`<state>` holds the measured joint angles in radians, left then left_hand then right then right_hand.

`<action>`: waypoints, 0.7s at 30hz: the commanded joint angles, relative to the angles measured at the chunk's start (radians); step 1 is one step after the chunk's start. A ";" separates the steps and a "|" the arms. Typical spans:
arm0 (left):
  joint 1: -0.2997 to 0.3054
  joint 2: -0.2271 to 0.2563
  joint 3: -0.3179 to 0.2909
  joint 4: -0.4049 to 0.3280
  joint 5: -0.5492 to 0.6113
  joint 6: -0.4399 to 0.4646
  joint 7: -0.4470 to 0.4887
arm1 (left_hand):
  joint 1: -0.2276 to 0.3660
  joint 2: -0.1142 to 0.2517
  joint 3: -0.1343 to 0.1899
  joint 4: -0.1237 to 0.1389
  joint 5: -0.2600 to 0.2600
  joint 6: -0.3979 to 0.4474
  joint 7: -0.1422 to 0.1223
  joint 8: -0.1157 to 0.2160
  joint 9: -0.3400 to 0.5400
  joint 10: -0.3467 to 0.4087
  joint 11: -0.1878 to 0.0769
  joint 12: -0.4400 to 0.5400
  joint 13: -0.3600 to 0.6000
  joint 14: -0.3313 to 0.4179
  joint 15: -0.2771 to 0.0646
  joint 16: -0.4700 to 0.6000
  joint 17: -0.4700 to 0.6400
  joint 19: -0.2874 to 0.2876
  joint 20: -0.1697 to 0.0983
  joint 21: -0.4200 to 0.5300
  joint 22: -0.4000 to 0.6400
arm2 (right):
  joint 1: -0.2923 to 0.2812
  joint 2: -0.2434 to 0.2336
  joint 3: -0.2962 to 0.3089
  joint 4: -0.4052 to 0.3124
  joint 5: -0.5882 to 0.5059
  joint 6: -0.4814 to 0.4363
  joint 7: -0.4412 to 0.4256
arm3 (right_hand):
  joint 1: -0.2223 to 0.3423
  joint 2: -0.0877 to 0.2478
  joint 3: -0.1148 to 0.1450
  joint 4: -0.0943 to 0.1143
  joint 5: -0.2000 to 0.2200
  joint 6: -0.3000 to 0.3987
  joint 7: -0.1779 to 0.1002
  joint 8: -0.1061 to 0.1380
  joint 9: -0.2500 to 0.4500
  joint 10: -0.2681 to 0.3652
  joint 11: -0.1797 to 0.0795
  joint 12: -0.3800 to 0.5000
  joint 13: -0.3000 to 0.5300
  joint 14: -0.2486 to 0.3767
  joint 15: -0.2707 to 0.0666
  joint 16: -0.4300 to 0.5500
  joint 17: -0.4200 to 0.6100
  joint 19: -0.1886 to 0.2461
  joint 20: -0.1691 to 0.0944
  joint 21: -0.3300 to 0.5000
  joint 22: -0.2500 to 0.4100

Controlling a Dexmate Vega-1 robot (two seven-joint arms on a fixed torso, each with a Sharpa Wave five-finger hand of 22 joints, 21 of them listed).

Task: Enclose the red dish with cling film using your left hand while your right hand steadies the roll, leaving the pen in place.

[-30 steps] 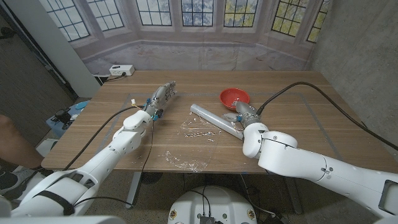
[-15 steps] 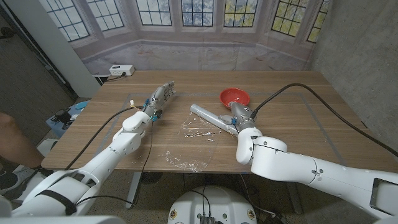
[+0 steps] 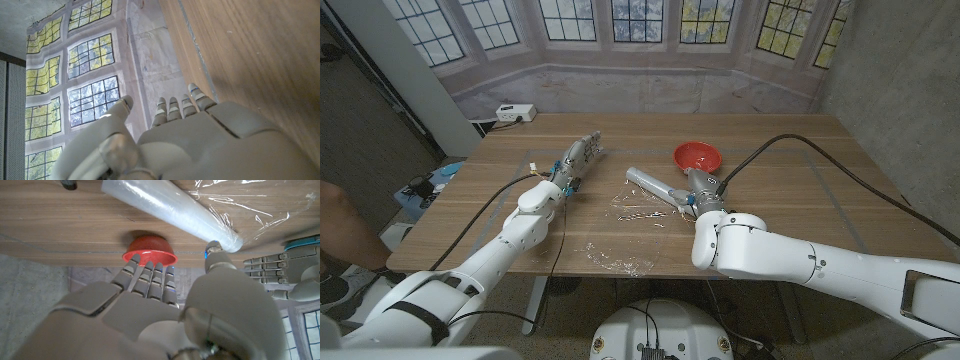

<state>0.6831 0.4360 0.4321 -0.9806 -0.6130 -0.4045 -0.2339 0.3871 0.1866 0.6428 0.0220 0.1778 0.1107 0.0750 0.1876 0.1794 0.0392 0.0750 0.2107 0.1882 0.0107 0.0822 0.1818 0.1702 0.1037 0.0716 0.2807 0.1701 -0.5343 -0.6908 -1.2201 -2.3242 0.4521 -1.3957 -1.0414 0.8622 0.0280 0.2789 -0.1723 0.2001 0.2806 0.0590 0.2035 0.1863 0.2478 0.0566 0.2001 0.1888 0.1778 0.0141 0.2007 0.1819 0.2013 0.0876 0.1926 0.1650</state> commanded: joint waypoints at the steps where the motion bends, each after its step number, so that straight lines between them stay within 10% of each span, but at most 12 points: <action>1: 0.000 -0.008 0.007 0.006 0.007 -0.008 0.002 | 0.012 0.002 0.002 -0.005 0.002 0.012 0.000 -0.002 0.001 0.007 0.003 -0.001 0.004 -0.002 0.008 0.000 0.002 0.009 -0.003 -0.003 0.003 | 0.017 -0.003 -0.007 0.023 0.146 0.000 -0.076 | 0.014 -0.001 0.004 -0.001 0.007 0.007 0.005 0.000 0.001 0.006 0.009 0.002 0.002 0.008 0.004 0.004 0.000 0.004 0.002 0.001 0.004; 21: -0.017 -0.023 0.018 0.043 0.012 -0.015 -0.016 | 0.013 0.004 0.003 -0.004 0.003 0.022 0.003 0.001 0.002 0.007 0.003 -0.001 0.004 -0.001 0.008 0.001 0.002 0.012 -0.003 -0.009 0.003 | 0.058 0.015 -0.042 0.059 0.171 0.000 -0.076 | 0.060 -0.014 0.011 -0.003 0.012 0.017 0.019 -0.001 0.002 0.031 0.021 0.007 0.005 0.080 0.008 0.025 0.004 0.024 -0.004 0.003 0.004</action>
<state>0.6770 0.4225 0.4440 -0.9602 -0.6031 -0.4141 -0.2370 0.3909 0.1904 0.6428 0.0221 0.1778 0.1254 0.0787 0.1876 0.1792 0.0392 0.0750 0.2107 0.1881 0.0106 0.0822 0.1818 0.1700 0.1091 0.0660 0.2769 0.1701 -0.5037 -0.6903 -1.2424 -2.2853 0.5953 -1.3960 -1.1126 0.9083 0.0163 0.2831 -0.1766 0.2039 0.2933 0.0716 0.2035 0.1863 0.2675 0.0762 0.2001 0.1888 0.2461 0.0212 0.2153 0.1836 0.2175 0.0855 0.1925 0.1650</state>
